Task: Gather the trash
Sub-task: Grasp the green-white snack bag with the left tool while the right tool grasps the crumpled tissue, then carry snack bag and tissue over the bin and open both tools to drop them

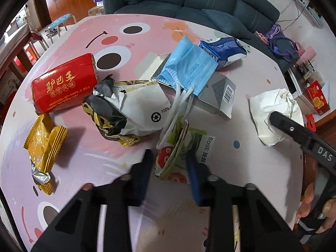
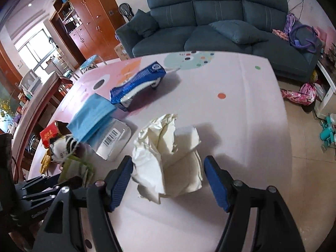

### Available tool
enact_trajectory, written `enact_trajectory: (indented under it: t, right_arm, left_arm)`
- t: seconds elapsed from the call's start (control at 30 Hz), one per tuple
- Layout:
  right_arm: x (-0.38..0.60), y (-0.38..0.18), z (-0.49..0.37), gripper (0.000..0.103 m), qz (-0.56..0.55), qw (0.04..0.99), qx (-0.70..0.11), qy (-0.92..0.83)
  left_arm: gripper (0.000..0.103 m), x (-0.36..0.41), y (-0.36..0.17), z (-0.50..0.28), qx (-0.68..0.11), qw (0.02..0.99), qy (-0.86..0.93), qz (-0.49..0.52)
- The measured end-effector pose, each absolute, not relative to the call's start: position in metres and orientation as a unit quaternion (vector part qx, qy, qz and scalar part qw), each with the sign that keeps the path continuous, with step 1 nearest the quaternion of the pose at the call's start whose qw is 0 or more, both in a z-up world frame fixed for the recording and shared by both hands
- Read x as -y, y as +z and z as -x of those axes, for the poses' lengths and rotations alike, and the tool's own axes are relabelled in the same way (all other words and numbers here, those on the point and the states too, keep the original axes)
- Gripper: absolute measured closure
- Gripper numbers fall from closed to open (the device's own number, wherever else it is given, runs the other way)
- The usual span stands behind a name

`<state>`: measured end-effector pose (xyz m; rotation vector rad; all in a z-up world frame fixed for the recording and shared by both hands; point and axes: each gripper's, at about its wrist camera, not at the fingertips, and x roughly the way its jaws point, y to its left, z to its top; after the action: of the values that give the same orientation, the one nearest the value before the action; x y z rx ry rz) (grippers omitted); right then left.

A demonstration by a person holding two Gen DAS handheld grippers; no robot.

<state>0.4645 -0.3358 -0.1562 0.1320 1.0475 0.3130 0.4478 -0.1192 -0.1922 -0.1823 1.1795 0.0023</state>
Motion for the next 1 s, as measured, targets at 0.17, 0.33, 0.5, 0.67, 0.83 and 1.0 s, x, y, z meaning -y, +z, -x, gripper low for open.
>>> enact_trajectory:
  t: [0.17,0.33,0.5,0.67,0.83,1.0]
  right_arm:
    - [0.339,-0.155,-0.456,0.054,-0.078,0.856,-0.487,0.155]
    - [0.343,-0.154,-0.440,0.061,-0.096,0.851,-0.492,0.159]
    - [0.341,-0.152,-0.414,0.066,-0.108,0.845,-0.498,0.164]
    - [0.329,-0.149,-0.377,0.068,-0.109,0.837,-0.506,0.175]
    - [0.313,-0.136,-0.335,0.068,-0.108,0.837,-0.505,0.181]
    - [0.291,-0.120,-0.290,0.068,-0.110,0.835,-0.502,0.199]
  left_arm:
    - [0.094,0.120,-0.189,-0.436,-0.553,0.827,-0.001,0.098]
    - [0.096,0.124,-0.186,-0.421,-0.554,0.827,-0.007,0.100]
    - [0.097,0.124,-0.178,-0.399,-0.549,0.829,-0.018,0.106]
    - [0.097,0.124,-0.164,-0.370,-0.538,0.837,-0.027,0.094]
    - [0.097,0.121,-0.146,-0.333,-0.525,0.847,-0.041,0.071]
    - [0.097,0.115,-0.127,-0.289,-0.511,0.857,-0.057,0.035]
